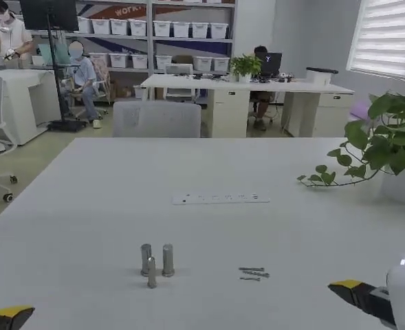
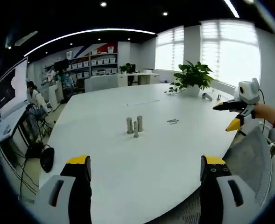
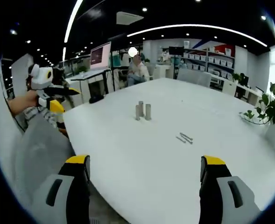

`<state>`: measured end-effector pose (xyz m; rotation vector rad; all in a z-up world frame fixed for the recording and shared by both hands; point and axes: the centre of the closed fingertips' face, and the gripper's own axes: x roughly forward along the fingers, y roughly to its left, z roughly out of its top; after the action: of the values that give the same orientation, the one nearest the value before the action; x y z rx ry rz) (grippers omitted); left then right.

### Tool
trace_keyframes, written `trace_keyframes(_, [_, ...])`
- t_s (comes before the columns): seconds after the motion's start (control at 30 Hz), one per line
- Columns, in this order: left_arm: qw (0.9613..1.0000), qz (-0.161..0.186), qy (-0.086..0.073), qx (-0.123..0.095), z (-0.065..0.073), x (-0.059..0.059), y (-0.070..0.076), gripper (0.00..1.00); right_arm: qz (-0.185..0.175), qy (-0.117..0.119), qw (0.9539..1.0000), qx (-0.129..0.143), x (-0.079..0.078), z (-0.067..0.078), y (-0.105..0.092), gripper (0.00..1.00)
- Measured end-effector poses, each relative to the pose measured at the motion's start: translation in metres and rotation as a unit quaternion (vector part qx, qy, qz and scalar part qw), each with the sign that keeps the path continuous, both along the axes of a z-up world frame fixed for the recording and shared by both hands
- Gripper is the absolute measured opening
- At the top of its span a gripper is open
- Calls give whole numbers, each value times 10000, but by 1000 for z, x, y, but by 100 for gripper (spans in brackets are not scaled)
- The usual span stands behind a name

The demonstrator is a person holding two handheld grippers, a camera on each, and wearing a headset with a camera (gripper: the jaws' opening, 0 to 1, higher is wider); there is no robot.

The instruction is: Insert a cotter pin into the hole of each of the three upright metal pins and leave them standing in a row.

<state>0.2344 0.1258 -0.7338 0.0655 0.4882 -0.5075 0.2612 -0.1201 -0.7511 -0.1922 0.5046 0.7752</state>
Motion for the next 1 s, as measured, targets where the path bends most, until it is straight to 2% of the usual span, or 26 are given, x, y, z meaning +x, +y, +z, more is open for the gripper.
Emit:
trace_keyframes(0.57, [9999,-111,-44,45,2,-1,-5,93,42,-49,10000,18,3,3,5,99])
trace_keyframes(0.77, [9999,-127,-11,76,-2,0,-5,90,42,-52,10000,51,4,3,6,99])
trace_keyframes(1.0, [9999,-93,-36,-29,-3,4,-5,86,11,-118,9998,129,7,6,3,95])
